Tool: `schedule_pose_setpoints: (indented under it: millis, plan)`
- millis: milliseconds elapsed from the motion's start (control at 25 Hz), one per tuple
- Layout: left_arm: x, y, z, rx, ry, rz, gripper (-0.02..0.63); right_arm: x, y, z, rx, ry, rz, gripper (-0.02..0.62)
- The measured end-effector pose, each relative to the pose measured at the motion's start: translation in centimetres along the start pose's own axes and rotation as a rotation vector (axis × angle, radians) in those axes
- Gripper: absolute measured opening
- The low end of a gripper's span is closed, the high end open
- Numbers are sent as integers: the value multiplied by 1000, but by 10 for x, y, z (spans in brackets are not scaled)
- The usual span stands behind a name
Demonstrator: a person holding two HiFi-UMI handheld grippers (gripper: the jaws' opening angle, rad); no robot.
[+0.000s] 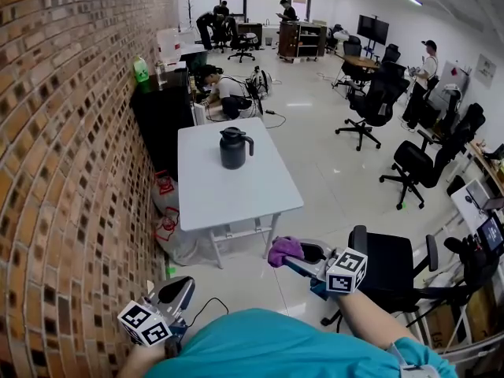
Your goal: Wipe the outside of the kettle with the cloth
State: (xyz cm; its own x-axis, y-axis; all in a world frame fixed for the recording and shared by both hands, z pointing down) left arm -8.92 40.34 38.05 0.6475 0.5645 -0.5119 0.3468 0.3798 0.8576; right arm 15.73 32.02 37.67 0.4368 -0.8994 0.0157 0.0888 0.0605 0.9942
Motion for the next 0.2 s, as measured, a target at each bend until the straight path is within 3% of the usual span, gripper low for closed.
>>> schedule_pose_setpoints:
  millis: [200]
  plan:
    - [0,-1,2,2,5,0,0,1,-1,2,-2,-5,-11,172]
Point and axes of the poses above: the fingertips, and each gripper's own axes: z forward along the fingers, x to its right, y out of its underside, the point moved 1 cm from there along -z, backward along the fingers, and after that the axes turned 12 degrees about -z, right-handed, at the moved point
